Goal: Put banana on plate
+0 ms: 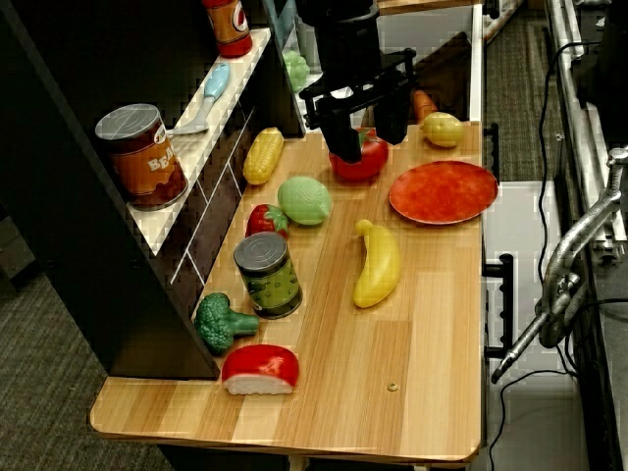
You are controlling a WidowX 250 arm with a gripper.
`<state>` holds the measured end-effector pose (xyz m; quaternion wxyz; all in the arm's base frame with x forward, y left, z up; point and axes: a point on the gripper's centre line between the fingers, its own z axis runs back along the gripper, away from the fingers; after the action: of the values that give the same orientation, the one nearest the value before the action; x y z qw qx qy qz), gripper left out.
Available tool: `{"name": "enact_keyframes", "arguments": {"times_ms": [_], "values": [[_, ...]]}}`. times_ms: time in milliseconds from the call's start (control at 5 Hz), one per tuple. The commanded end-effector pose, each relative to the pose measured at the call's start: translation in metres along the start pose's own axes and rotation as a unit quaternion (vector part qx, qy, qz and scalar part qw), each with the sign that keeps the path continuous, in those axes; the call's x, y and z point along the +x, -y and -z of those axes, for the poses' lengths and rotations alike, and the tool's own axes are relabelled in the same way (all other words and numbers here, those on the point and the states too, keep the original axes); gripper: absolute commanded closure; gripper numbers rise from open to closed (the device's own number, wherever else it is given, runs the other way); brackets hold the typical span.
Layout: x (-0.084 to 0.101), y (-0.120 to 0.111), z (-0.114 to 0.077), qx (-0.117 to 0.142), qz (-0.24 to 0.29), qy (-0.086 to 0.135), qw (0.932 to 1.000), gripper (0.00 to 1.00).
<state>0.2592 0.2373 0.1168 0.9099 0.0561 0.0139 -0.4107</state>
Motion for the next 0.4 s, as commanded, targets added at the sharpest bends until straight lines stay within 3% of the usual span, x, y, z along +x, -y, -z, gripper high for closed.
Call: {"name": "enact_keyframes", "arguments": {"times_ms": [0, 200], "values": [[0.0, 0.0, 0.0, 0.0, 0.0, 0.0, 1.0, 0.0], [0.005, -0.004, 0.013, 0.01, 0.029, -0.01, 0.9995, 0.0]]}}
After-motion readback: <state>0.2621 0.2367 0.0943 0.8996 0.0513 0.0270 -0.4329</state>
